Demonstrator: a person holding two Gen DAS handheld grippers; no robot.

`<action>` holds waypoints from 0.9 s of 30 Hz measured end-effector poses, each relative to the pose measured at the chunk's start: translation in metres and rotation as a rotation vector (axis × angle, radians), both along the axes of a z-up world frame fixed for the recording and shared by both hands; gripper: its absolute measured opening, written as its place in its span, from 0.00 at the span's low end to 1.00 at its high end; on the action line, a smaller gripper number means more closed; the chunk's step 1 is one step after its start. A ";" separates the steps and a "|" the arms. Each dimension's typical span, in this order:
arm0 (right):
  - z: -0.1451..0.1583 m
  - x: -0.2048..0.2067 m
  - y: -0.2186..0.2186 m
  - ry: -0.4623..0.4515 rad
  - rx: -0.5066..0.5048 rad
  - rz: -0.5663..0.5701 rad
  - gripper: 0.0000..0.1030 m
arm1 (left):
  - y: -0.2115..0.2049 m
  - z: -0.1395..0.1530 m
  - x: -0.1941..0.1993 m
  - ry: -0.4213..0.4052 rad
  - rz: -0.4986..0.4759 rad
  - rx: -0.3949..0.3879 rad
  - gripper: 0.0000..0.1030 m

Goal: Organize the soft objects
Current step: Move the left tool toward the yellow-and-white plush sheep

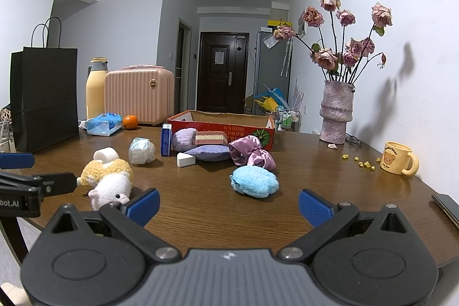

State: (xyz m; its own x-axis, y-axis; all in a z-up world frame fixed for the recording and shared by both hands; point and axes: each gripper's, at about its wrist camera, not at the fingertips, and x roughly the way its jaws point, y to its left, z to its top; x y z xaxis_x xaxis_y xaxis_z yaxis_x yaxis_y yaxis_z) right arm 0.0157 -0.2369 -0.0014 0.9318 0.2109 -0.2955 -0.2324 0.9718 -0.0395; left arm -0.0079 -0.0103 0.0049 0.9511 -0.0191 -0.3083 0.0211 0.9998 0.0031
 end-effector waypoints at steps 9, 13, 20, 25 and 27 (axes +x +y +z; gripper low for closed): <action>0.002 0.004 0.002 0.006 -0.004 -0.005 1.00 | -0.004 0.000 0.005 0.019 -0.011 0.002 1.00; 0.001 0.011 0.001 0.018 0.000 -0.013 1.00 | -0.001 0.000 0.012 0.029 -0.009 -0.007 1.00; -0.003 0.024 0.000 0.045 0.004 -0.016 1.00 | 0.005 -0.005 0.028 0.061 -0.008 -0.017 1.00; -0.007 0.033 -0.001 0.062 0.008 -0.017 1.00 | 0.007 -0.008 0.038 0.075 -0.009 -0.017 1.00; -0.009 0.036 0.000 0.070 0.008 -0.017 1.00 | 0.007 -0.010 0.042 0.083 -0.009 -0.016 1.00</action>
